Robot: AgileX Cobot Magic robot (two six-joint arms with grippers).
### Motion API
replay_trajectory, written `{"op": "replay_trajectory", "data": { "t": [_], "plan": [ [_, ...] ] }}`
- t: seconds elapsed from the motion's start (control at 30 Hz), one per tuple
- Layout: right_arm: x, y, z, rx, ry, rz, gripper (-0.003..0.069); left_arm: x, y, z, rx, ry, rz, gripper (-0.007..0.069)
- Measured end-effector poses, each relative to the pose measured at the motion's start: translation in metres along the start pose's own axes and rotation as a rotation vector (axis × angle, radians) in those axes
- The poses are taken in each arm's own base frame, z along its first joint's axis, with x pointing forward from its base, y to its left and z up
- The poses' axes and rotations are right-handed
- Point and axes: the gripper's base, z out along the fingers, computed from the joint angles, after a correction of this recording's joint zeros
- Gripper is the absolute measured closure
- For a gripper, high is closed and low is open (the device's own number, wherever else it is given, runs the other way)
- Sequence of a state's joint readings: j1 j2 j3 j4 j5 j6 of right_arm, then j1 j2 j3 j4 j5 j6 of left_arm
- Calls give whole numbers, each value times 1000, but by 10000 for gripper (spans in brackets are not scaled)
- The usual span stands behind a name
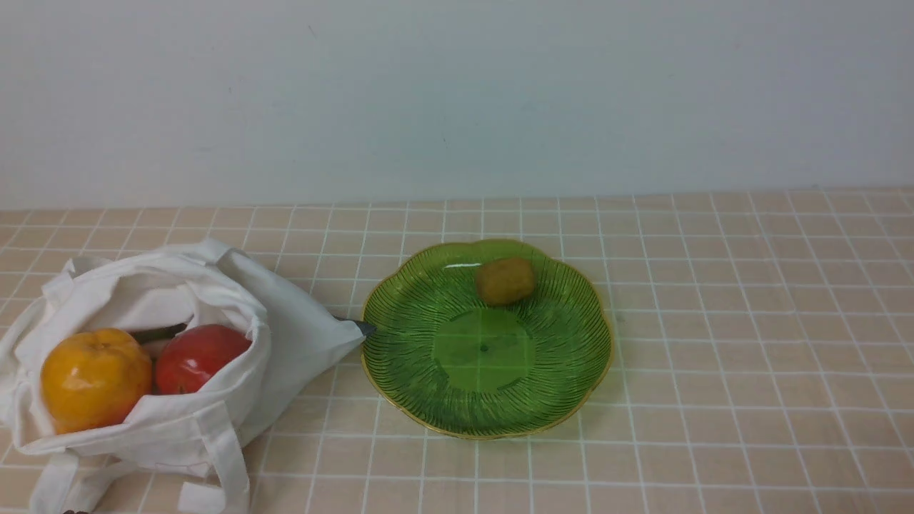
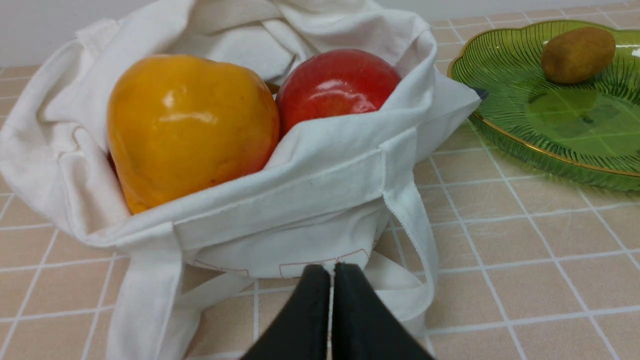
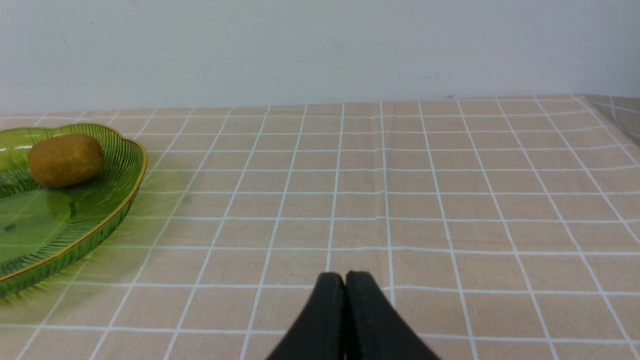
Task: Take the fruit out of the bag on the brown coffee tablecloth and place them on the plate.
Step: 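Reach into the bag and grasp a fruit with the left gripper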
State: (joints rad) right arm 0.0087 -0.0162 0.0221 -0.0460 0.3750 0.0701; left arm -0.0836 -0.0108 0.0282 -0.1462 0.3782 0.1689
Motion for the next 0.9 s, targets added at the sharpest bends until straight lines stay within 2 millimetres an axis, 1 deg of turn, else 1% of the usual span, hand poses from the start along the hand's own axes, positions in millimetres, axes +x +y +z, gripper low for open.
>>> {"op": "replay_trajectory", "data": {
  "t": [0.8, 0.9],
  "plan": [
    [0, 0, 0, 0, 0, 0, 673, 0, 1, 0, -7, 0, 23, 632],
    [0, 0, 0, 0, 0, 0, 673, -3, 0, 0, 0, -30, -37, 632]
  ]
}}
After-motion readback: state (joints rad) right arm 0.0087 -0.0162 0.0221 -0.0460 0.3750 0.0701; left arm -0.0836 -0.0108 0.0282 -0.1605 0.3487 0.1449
